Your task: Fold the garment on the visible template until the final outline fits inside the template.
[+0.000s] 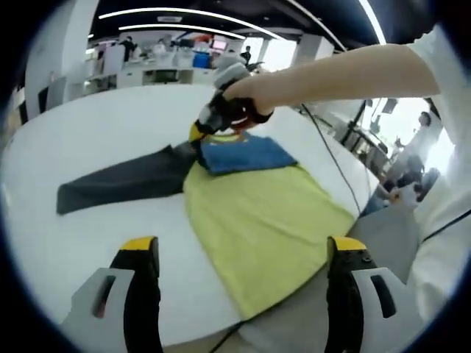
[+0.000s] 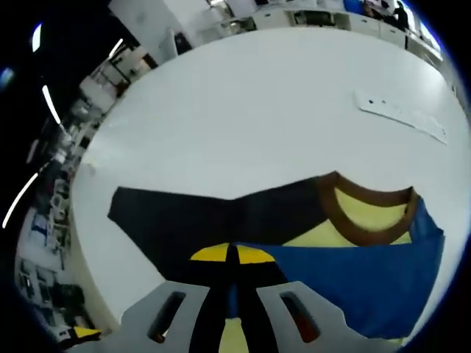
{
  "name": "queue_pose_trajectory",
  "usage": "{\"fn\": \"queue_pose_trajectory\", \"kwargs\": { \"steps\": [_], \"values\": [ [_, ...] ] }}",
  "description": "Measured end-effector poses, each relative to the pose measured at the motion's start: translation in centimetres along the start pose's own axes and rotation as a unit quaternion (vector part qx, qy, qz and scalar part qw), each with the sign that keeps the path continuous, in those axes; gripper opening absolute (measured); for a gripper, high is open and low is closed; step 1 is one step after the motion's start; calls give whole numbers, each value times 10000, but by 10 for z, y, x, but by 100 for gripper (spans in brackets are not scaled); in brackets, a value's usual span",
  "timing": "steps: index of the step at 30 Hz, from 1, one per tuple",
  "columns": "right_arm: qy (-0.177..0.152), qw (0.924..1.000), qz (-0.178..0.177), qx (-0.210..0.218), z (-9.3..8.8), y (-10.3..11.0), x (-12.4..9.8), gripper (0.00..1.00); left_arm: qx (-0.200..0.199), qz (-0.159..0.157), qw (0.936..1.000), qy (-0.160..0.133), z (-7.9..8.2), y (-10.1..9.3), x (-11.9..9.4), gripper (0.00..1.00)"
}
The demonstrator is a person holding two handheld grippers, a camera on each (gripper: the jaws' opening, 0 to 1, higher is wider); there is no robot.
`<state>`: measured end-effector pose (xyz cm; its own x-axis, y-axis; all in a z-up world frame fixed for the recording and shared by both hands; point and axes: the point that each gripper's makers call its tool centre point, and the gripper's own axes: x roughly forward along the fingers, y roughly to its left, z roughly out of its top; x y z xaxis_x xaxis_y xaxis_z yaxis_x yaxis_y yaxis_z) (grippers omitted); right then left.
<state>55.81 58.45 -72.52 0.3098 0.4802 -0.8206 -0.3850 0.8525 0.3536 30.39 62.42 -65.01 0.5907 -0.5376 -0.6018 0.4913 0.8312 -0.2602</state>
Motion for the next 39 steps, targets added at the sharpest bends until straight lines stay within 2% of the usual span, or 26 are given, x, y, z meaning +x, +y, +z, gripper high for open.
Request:
{"fn": "queue_pose_trajectory", "kwargs": {
  "steps": [16, 25, 39],
  "values": [
    [124, 9999, -19, 42, -4, -1, 20, 2, -111, 117, 9999, -32, -4, 8, -4, 93],
    [149, 9998, -27, 111, -7, -2, 24, 2, -250, 128, 9996, 35, -15, 8, 0, 93],
    [187, 9997, 22, 158, -14, 6, 30, 3, -365, 176, 9992, 25, -19, 12, -1, 93]
  ]
}}
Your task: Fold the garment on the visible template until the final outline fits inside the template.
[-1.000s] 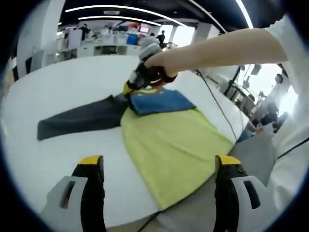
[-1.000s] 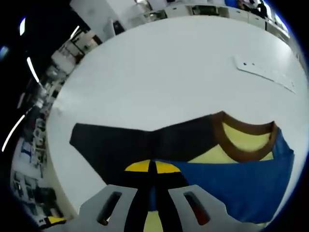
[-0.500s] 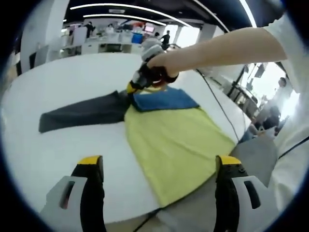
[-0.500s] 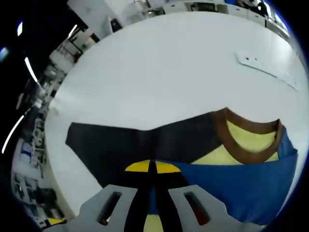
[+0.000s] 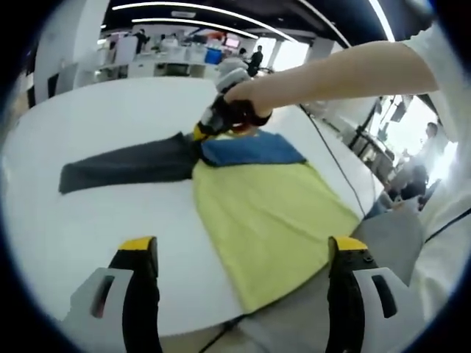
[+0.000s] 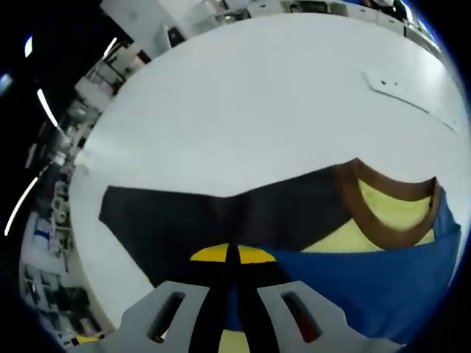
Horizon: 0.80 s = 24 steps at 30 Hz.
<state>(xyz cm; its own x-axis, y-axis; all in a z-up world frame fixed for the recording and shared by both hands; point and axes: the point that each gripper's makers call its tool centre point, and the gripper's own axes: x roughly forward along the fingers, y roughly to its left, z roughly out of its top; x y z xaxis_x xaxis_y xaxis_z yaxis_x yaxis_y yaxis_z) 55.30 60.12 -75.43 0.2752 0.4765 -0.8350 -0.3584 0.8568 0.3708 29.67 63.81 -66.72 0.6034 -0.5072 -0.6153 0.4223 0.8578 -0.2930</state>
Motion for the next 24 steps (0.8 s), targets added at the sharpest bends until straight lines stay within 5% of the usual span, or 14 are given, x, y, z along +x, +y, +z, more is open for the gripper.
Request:
{"fn": "queue_pose_trajectory", "kwargs": {
  "steps": [24],
  "values": [
    [-67, 9994, 345, 4, 5, 16, -11, 9, 37, 44, 10000, -79, 6, -1, -7, 93]
  ]
}}
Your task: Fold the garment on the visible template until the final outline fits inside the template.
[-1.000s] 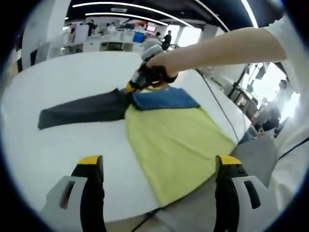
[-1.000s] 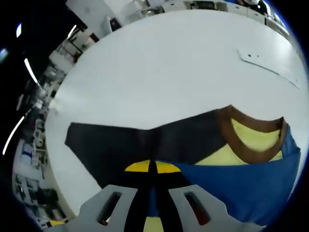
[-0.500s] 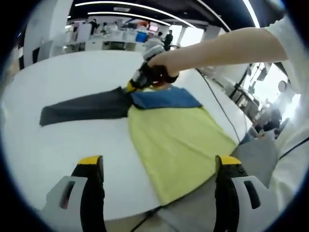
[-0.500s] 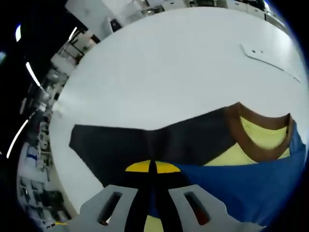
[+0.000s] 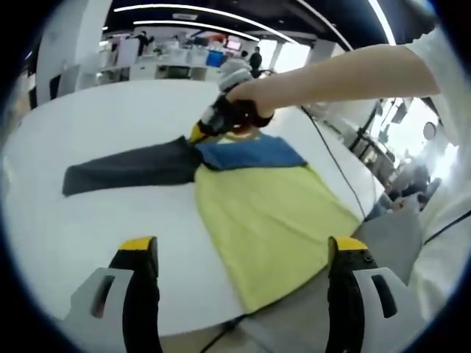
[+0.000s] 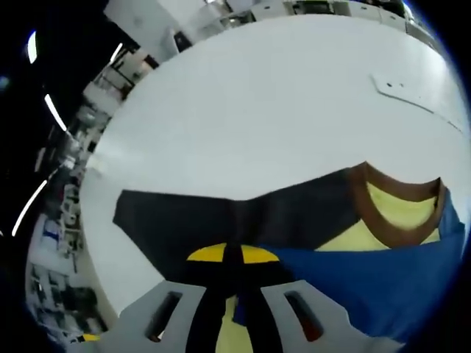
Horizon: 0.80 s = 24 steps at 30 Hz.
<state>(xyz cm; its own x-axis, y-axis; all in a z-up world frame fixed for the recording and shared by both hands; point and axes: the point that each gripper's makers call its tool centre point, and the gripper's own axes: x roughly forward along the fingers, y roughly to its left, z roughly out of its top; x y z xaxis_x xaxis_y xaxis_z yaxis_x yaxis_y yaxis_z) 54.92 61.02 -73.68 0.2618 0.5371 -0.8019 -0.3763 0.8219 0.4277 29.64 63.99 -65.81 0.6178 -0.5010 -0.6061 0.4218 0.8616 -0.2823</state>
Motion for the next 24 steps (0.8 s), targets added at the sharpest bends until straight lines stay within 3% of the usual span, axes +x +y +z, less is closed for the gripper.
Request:
{"fn": "queue_pose_trajectory", "kwargs": {
  "steps": [4, 11, 14, 20, 24],
  "values": [
    [-14, 9995, 4, -317, -3, -1, -8, 11, 92, -19, 10000, -6, 5, -4, -2, 93],
    [-176, 9989, 123, -420, -2, -5, -23, 18, 223, -49, 9997, 20, 11, -10, -6, 93],
    [-276, 9981, 297, -458, 1, -6, -30, 28, 235, -76, 9997, -13, 16, -12, -7, 93],
    [-260, 9951, 495, -811, -8, -11, -49, 51, 342, -72, 9994, 9, 22, -16, -7, 93],
    [-521, 9921, 693, -905, -8, -9, -70, 62, 421, -70, 9991, 18, 27, -17, -7, 93]
  ]
}}
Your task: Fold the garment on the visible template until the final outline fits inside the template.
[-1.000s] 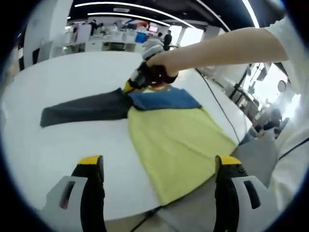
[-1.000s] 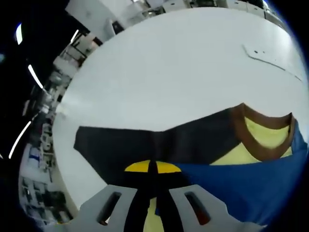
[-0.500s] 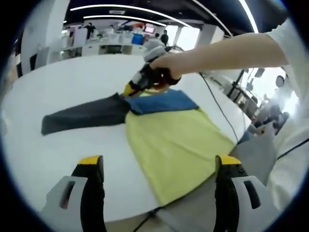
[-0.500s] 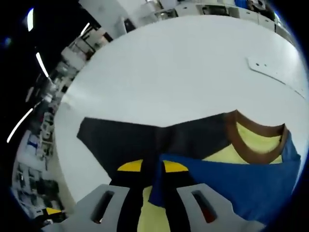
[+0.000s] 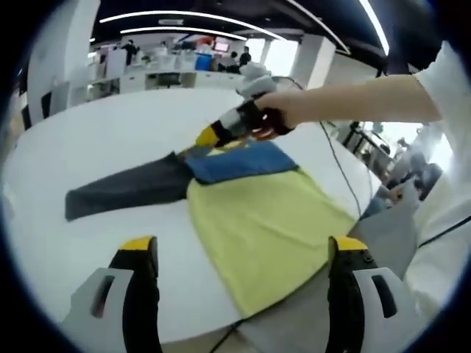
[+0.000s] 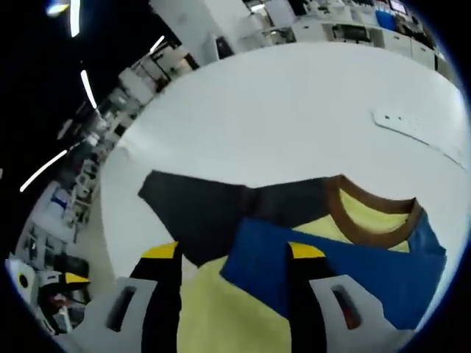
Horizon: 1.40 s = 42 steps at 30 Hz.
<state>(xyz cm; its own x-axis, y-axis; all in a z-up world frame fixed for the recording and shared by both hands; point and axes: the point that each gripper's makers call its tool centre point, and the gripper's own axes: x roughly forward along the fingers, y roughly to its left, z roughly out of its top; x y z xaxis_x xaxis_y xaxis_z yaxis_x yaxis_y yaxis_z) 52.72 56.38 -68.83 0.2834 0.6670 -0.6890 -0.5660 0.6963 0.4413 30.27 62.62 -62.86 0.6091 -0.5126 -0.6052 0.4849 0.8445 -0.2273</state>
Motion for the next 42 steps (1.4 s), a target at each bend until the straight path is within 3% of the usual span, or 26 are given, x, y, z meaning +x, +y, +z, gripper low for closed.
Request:
{"fn": "queue_pose_trajectory", "kwargs": {
  "steps": [6, 21, 30, 39, 42],
  "values": [
    [-210, 9994, 260, -132, -4, 11, -31, 81, 82, 34, 10000, 4, 6, 1, -3, 93],
    [-588, 9962, 441, -465, -17, 30, -91, 94, 317, 91, 9995, 18, 18, -1, -11, 93],
    [-1206, 9891, 346, -773, -11, 30, -132, 100, 459, 34, 9989, 65, 22, -10, -11, 92],
    [-1449, 9842, 232, -988, -28, 31, -171, 100, 481, -43, 9988, 1, 30, -20, -14, 93],
    [-1721, 9807, 280, -886, -28, 36, -188, 100, 531, -20, 9986, 0, 31, -22, -17, 93]
  ]
}}
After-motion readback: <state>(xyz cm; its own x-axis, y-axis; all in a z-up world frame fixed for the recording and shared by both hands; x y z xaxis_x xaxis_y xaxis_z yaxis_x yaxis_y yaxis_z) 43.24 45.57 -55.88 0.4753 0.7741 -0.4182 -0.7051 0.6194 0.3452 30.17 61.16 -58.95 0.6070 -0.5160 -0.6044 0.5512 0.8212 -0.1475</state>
